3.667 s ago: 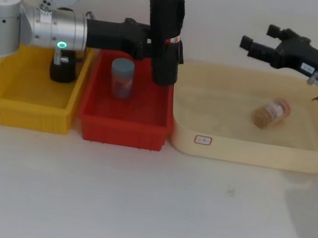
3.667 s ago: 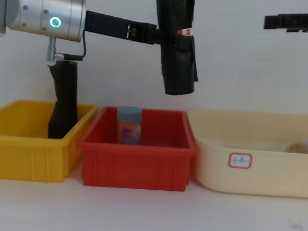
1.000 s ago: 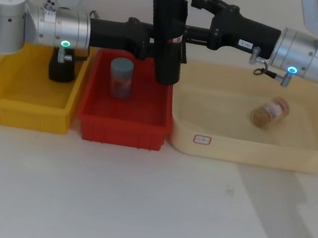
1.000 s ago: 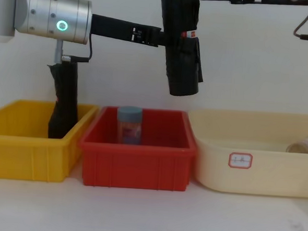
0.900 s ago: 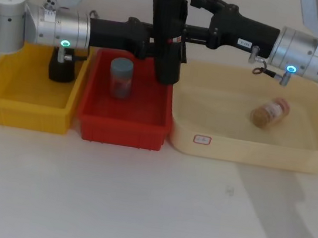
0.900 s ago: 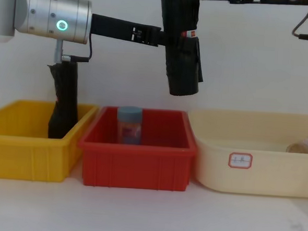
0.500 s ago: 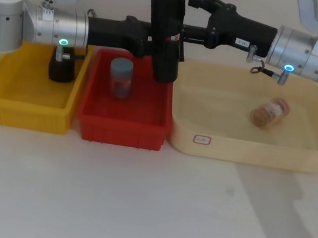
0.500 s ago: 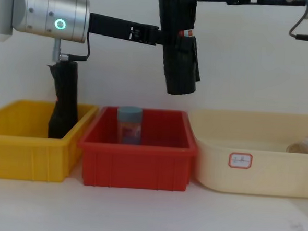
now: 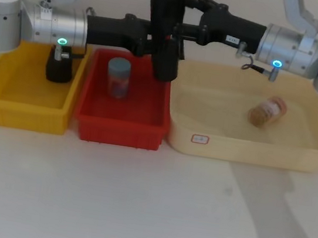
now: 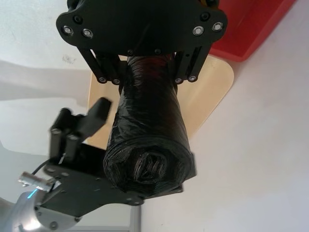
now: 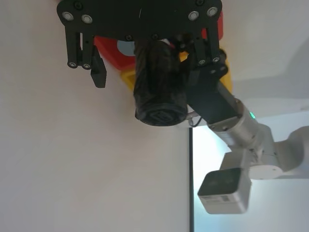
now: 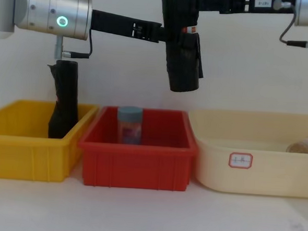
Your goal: Pick up the garbage bag with the one hand and transfer it to the other hand.
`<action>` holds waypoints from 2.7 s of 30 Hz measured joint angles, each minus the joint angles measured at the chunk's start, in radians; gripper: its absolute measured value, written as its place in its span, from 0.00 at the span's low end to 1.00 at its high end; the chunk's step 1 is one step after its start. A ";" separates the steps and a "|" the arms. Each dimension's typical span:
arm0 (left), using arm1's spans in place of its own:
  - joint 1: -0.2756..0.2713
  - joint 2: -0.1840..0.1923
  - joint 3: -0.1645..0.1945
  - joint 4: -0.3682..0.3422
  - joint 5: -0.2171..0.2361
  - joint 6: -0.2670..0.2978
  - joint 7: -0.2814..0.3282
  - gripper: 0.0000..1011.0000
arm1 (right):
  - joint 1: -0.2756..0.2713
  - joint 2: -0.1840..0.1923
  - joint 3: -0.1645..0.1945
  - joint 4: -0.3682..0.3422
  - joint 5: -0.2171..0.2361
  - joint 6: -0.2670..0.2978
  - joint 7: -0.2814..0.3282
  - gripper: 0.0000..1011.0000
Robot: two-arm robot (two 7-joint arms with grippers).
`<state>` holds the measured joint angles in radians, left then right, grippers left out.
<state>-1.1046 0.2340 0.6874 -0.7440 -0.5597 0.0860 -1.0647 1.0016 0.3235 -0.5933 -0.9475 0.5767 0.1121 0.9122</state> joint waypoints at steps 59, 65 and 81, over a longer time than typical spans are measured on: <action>0.008 0.005 0.011 -0.034 0.000 -0.002 0.007 0.41 | 0.079 -0.035 -0.082 0.062 -0.026 -0.051 0.080 0.55; 0.008 0.005 0.011 -0.034 0.000 -0.002 0.008 0.41 | 0.080 -0.034 -0.082 0.061 -0.026 -0.052 0.082 0.50; 0.008 0.005 0.011 -0.034 0.000 -0.002 0.008 0.41 | 0.080 -0.034 -0.083 0.061 -0.025 -0.052 0.085 0.47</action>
<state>-1.0966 0.2393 0.6985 -0.7778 -0.5595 0.0839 -1.0568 1.0820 0.2892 -0.6767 -0.8864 0.5516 0.0605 0.9972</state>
